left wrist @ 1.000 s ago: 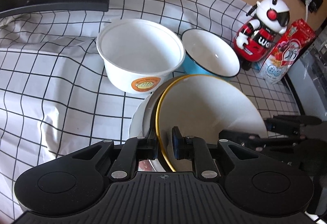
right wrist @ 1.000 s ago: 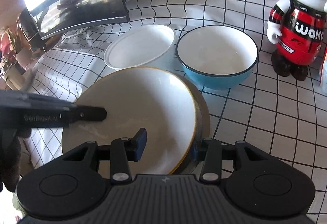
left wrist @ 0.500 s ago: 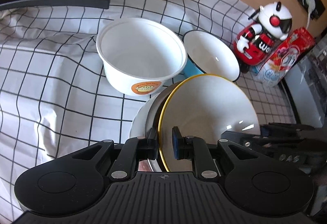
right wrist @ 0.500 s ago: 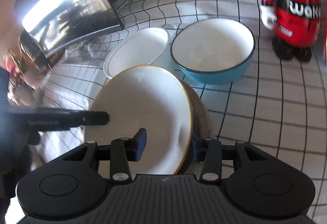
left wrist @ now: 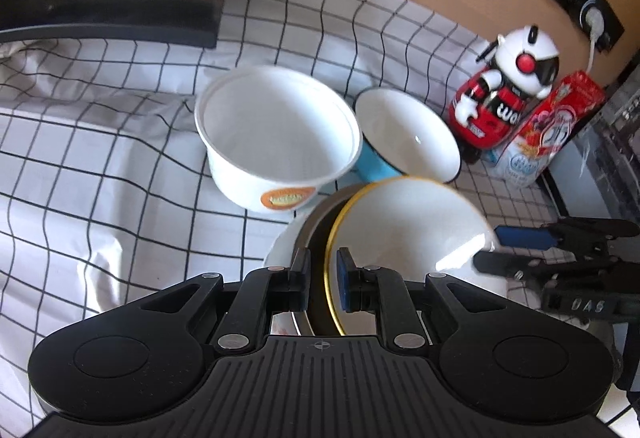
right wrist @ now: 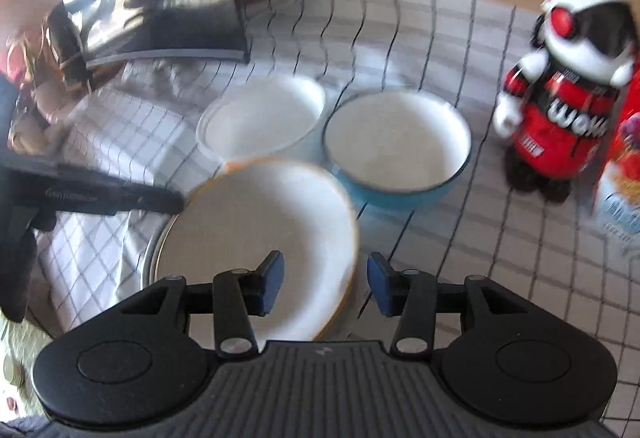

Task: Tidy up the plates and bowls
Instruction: 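Open both grippers and lift them off the yellow-rimmed bowl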

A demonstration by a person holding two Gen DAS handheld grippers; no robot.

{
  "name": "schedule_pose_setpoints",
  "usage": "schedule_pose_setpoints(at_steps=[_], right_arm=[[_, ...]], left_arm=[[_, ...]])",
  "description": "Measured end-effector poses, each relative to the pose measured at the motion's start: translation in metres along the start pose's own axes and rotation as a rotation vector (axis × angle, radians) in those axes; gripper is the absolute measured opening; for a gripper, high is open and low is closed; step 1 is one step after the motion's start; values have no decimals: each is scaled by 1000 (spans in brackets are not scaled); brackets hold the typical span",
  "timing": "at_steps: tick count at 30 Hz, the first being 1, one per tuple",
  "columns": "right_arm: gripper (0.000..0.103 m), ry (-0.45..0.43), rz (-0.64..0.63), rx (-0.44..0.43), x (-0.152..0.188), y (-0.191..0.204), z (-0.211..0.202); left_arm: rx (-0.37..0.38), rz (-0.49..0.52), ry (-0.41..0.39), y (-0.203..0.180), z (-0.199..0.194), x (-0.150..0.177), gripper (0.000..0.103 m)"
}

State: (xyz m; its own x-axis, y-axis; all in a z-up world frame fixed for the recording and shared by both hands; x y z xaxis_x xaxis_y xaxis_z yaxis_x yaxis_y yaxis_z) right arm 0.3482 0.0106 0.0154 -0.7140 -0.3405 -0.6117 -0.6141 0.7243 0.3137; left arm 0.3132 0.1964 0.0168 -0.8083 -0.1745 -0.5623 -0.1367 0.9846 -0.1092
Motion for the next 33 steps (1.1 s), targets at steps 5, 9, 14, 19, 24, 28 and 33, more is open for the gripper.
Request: schedule_pose_setpoints(at_steps=[5,9,14,19,24,28,33], right_arm=[[46,-115,-19,74,-12,-7,-11],[46,-93,-2,50,-6,-4,5],[48,-57,-3,20,4,11,25],[48,-148,-23,22,-1,12,16],[51,-227,-69,32,-25,21,-10],[51,-259,-119,8,-53,32,-41],[53,-265,-260,-10,-75,34,-84]], left_arm=[[-3,-46,12,6,-1,3,17],[-3,-89,26,13,0,10,17],[-6,-114,16,17,-6,14,18],[-18,-123,1,21,-11,14,18],[-1,-120,-50,22,-30,-3,18],[31,-107,-121,17,-55,-27,18],[80,-93,-188,9,-78,-47,18]])
Point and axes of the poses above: each gripper's, at about its wrist camera, not at the fingertips, and z roughly the way its jaws point, y to its left, x to its underside, the point moved 7 cm from there along z, roughly the way its jaws point, and after that the axes turned 13 degrees about -x, right-handed, at the moved point
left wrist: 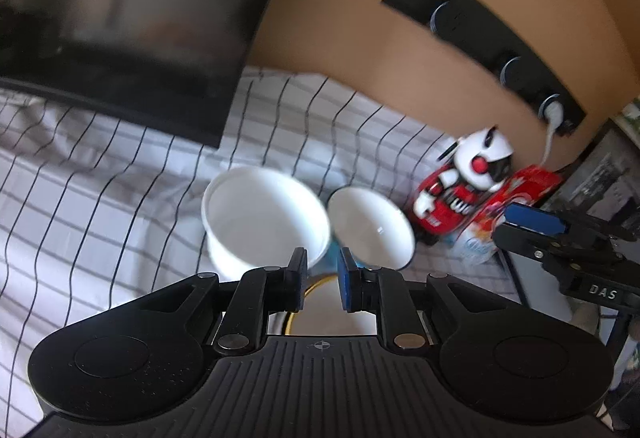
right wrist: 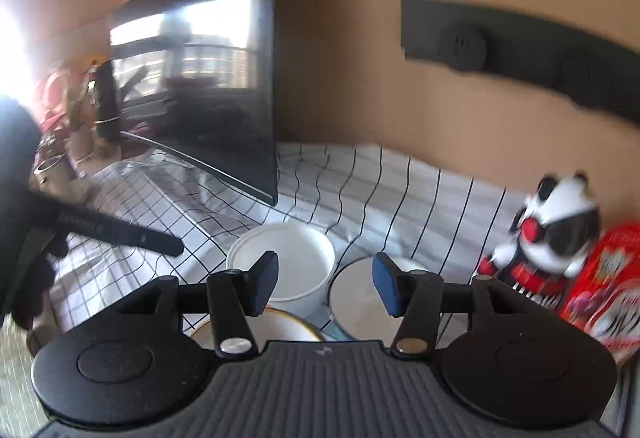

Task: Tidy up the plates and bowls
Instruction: 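Open both grippers and lift them off the yellow-rimmed bowl, then move both grippers toward the rim of the blue bowl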

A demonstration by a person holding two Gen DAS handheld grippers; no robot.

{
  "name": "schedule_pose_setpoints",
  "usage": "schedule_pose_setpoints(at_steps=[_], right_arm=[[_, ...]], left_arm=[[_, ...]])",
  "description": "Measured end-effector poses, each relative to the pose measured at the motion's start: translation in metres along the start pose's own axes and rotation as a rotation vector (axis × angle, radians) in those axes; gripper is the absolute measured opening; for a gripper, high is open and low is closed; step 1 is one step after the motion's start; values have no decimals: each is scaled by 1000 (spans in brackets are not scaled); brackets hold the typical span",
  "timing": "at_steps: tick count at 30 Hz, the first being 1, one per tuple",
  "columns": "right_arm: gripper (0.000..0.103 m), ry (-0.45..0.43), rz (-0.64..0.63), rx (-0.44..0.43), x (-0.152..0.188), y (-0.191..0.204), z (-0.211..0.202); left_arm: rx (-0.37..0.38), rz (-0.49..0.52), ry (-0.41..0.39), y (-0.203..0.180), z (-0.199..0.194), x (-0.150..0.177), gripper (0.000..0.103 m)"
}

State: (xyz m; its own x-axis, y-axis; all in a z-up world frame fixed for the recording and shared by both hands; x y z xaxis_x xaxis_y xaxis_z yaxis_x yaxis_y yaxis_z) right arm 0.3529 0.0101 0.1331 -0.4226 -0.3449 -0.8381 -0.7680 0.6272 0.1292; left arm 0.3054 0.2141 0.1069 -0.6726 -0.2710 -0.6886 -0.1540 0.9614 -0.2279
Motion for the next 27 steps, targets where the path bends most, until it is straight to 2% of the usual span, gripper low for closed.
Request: schedule_pose_setpoints(at_steps=[3,9,16,19,22,25,27], right_arm=[[54,-28,12,34,-1,-13,-19],[54,-102,229,70,12,-40,-44],[54,-22,255,92,32,-31,-31],[54,-43,250,95,16,-25,-41],[55,-81,197,86,-23,-20,-54],[71,-150,142,144,-62,-19,-67],[76,-191,113,178,-76,-20,-72]], left_arm=[[25,-5,-13,-5,-2,-4,18],[56,33,3,-17,-5,1,18],[90,93,47,-29,3,12,18],[105,121,30,-35,-4,2,18],[124,146,-14,-42,-18,-19,18],[142,121,-62,-45,-29,-48,18],[171,93,-81,-48,-31,-64,18]])
Point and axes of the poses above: each gripper's, at about its wrist camera, not at the fingertips, and z roughly the way its jaws point, y to its left, x to its underside, the point moved 7 cm from there along z, roughly the way its jaws point, and after that the axes turned 13 degrees about -x, right-handed, at the moved point
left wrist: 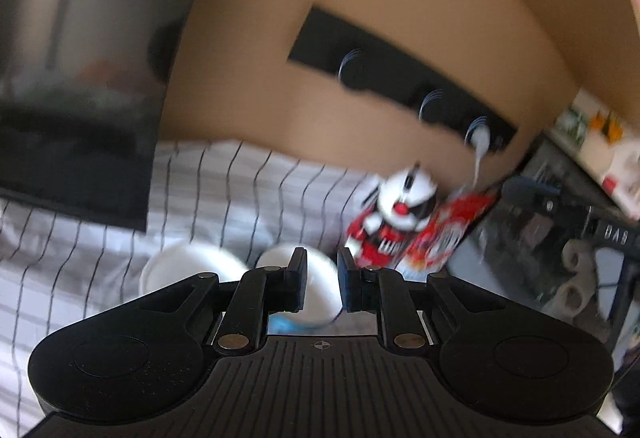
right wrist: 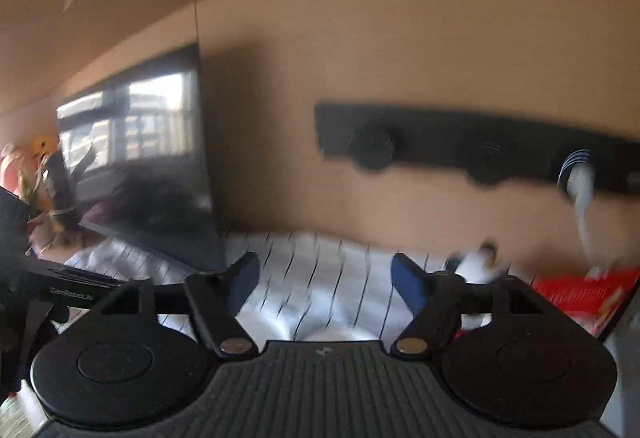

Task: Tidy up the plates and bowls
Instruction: 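Move both grippers toward the rim of the blue bowl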

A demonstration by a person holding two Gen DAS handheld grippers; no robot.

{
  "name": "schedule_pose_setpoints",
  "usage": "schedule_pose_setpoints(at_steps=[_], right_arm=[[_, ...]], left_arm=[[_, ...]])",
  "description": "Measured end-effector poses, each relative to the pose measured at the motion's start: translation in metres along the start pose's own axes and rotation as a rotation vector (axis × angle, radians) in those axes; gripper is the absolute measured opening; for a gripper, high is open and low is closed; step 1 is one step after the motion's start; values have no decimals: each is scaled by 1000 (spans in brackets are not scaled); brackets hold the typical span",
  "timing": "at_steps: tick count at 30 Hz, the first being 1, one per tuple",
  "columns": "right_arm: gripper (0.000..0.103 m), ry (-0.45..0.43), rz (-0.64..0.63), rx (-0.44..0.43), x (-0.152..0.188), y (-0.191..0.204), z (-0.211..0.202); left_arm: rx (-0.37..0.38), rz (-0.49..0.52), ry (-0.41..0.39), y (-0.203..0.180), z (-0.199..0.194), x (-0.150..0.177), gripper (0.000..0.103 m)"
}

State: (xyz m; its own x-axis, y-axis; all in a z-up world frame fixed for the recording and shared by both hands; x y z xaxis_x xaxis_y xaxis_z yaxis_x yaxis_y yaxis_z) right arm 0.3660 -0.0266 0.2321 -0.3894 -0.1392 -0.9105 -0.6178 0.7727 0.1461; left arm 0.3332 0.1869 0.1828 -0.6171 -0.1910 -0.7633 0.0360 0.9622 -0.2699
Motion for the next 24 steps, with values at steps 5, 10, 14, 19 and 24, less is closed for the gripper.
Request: schedule_pose_setpoints(at_steps=[5,10,14,19,24], right_arm=[[76,7,48,-15,18,-18,25],[76,125,231,-38,77,-58,70],[76,203,339,11,128,-92,99],[75,244,503,8,168,-123,123],[68,258,537,-8,183,-131,145]], left_arm=[[4,-30,67,-6,41,-11,18],[-74,-2,189,-5,115,0,18],[-123,46,277,0,180,4,18],[-87,122,387,4,240,11,18],[-99,254,406,9,260,13,18]])
Point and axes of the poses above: each gripper's, at about its wrist camera, not at the fingertips, and z roughly the way its jaws point, y to its left, x to its underside, the point moved 7 cm from there along z, roughly the way its jaws point, and after that the axes turned 13 degrees about -x, right-handed, at the moved point
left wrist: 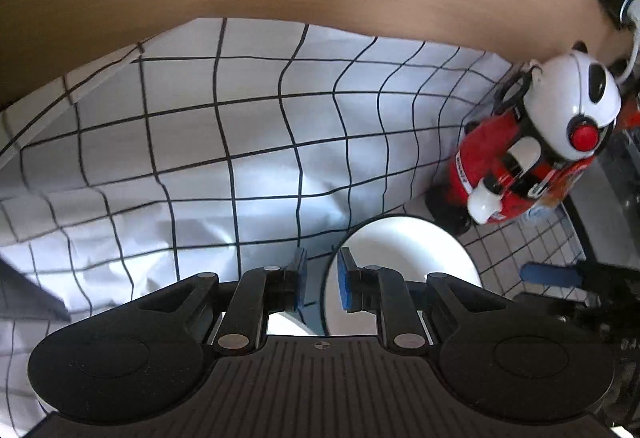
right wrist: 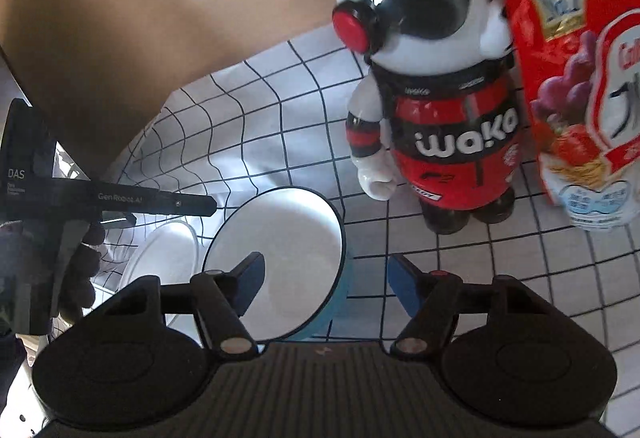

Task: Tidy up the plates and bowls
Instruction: 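Move both grippers toward the rim of the blue bowl, then close the left gripper on the blue bowl's rim while the right gripper grips it too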

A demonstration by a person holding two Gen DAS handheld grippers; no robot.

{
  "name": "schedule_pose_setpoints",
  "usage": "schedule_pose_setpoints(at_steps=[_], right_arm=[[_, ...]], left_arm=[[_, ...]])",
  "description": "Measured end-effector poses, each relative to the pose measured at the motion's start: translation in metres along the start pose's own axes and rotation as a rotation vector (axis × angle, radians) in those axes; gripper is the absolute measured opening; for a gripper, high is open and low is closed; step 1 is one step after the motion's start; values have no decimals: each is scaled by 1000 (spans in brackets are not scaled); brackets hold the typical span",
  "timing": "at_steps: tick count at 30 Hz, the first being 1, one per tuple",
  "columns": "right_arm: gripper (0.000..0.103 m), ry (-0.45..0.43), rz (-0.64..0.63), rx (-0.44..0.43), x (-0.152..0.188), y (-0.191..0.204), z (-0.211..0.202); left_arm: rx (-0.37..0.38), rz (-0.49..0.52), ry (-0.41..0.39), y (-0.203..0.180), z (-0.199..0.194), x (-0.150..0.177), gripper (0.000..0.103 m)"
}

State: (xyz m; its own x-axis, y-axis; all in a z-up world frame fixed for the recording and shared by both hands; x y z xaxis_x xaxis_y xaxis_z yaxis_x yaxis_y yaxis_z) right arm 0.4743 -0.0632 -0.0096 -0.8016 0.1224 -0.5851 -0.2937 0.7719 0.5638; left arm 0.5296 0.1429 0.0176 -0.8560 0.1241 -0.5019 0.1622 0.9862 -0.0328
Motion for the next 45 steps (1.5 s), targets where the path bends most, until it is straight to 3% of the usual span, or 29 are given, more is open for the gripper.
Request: schedule_pose_setpoints(at_steps=[2,5,13,16,24,36,45], right_arm=[[58,13,5,-9,0,-2,11],[53,37,27,-22,0,-2,28],[52,93,77,-20,15,-14,58],[52,114,95,-25,20,-19,66],[46,127,76,-19,22,-22,55],[46,139,161,-23,34,-42,74],[46,139,167,-60,41,-41,79]], left_arm=[[28,-5,24,2,7,-1,18],[19,4,56,2,21,0,20],[63,29,105,-13,39,6,25],[31,49,115,-20,44,7,27],[49,33,131,-33,52,7,37],[36,77,231,-44,81,14,26],[15,165,339,-53,93,17,29]])
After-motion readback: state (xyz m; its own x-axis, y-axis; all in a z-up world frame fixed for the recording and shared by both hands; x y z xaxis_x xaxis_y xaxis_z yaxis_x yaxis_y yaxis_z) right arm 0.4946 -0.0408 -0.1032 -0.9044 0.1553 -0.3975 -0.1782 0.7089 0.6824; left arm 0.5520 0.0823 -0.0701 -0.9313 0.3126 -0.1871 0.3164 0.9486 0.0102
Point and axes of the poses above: each gripper's, at about its wrist camera, not at the fingertips, and z roughly the way its jaws point, y to its left, x to its underside, the point moved 7 cm from there along z, roughly the way its jaws point, and after that the axes turned 13 degrees about -x, right-handed, at the moved point
